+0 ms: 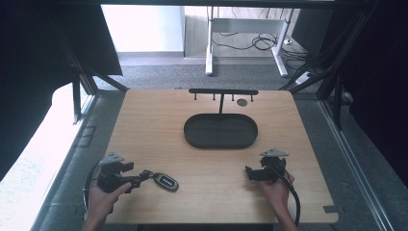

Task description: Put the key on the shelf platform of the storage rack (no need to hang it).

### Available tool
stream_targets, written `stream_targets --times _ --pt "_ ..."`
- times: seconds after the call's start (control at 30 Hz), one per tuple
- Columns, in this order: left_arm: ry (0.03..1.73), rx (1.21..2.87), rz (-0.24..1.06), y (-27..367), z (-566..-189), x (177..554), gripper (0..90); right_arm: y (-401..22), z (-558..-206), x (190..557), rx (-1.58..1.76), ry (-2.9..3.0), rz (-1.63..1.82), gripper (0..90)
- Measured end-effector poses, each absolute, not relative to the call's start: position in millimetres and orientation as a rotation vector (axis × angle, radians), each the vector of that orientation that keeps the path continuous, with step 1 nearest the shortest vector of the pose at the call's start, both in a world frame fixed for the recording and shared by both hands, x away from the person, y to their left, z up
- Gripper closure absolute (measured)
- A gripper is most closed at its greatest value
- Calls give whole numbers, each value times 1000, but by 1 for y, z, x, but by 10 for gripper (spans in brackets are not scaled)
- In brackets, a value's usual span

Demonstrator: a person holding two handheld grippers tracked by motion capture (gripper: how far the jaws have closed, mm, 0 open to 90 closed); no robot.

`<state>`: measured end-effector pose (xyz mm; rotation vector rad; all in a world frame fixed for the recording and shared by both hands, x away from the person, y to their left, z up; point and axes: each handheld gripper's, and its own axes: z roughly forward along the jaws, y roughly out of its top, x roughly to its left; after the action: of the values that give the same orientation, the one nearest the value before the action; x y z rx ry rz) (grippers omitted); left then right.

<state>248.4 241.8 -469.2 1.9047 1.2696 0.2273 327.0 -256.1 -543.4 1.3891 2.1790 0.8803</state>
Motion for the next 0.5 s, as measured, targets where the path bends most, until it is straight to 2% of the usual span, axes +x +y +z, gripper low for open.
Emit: stream_targets --times 0.13,0.27,0.5 --pt "1273 1898 225 243 -469 247 208 -252 -543 327 1424 2143 867 12" --pt "1271 1897 227 243 -468 247 208 -254 -537 317 1397 2173 871 206" --pt "1259 1899 215 243 -466 246 207 -264 -525 307 1365 2218 947 260"
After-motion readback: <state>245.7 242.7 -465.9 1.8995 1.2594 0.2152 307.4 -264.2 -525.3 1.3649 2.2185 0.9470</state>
